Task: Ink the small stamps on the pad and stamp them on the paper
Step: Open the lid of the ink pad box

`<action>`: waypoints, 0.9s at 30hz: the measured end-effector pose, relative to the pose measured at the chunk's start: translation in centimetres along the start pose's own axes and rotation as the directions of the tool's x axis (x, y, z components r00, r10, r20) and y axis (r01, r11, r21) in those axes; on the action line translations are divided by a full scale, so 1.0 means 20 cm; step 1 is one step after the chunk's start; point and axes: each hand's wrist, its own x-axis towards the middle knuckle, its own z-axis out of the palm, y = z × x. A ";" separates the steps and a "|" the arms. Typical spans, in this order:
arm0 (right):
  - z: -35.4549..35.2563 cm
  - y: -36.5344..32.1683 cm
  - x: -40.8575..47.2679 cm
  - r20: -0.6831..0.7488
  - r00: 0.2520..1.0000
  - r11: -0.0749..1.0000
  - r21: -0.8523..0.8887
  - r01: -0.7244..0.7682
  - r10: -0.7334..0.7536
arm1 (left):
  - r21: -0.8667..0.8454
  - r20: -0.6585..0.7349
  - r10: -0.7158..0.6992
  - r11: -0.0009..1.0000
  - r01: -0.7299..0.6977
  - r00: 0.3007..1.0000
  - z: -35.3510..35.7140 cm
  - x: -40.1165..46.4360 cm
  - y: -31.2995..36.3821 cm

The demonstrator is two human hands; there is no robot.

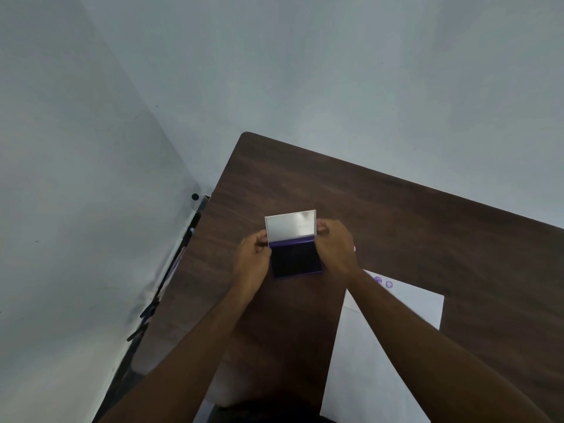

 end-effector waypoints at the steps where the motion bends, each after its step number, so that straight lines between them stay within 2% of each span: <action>1: 0.01 0.00 0.01 0.008 1.000 1.000 0.017 -0.001 0.000 | -0.009 0.012 0.001 1.000 -0.001 1.000 0.00 0.01 0.00; 9: 0.09 0.05 0.11 0.067 0.980 0.981 -0.046 -0.187 0.189 | -0.006 -0.019 -0.058 0.998 0.058 0.998 0.04 0.08 -0.04; 27: 0.12 0.06 0.12 0.072 0.974 0.975 -0.081 -0.208 0.214 | 0.115 -0.019 -0.006 0.993 0.008 1.000 0.04 0.08 -0.07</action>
